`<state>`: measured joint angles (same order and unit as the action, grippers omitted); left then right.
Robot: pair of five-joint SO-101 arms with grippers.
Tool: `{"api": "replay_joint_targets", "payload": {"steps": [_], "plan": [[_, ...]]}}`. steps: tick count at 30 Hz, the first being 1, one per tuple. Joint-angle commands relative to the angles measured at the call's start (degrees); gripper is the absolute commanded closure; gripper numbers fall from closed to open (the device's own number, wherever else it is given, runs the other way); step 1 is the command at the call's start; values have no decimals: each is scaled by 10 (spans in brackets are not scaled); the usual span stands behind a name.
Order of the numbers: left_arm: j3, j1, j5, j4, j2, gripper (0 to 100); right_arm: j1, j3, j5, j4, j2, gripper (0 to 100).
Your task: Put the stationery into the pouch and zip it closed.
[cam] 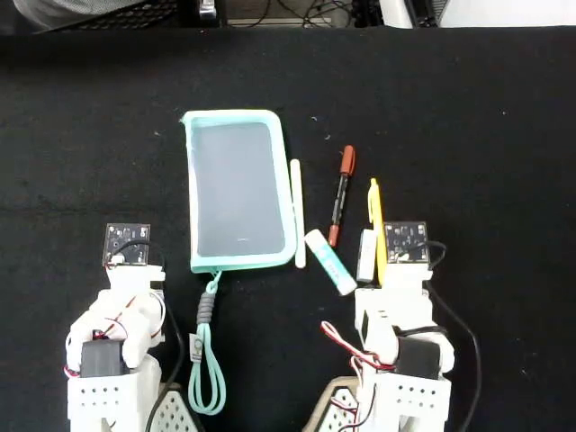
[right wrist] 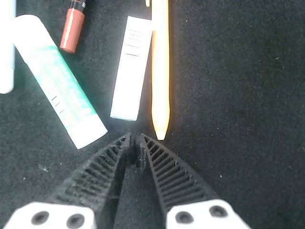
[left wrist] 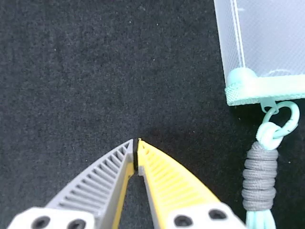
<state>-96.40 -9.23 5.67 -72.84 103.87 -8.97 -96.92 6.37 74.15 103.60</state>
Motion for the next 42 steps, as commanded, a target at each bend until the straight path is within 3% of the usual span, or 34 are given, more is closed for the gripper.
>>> {"api": "replay_joint_targets", "payload": {"steps": [1, 5, 13, 25, 30, 33, 36, 42], "plan": [[-9, -2, -3, -1, 5, 970, -5, 4, -2, 3, 39, 972], [-9, -2, -3, -1, 5, 970, 11, 4, -4, 3, 39, 973], [-9, 0, -3, -1, 5, 970, 226, 4, -4, 3, 40, 971], [-9, -2, -3, -1, 5, 970, 429, 19, 12, -41, 41, 936], [-9, -2, -3, -1, 5, 970, 435, 34, 123, -17, 40, 791], [-9, -2, -3, -1, 5, 970, 439, 37, 135, -32, 41, 747], [-9, -2, -3, -1, 5, 970, 443, 43, 135, -105, 40, 782], [-9, -2, -3, -1, 5, 970, 384, 67, 132, -185, 40, 911]]}}
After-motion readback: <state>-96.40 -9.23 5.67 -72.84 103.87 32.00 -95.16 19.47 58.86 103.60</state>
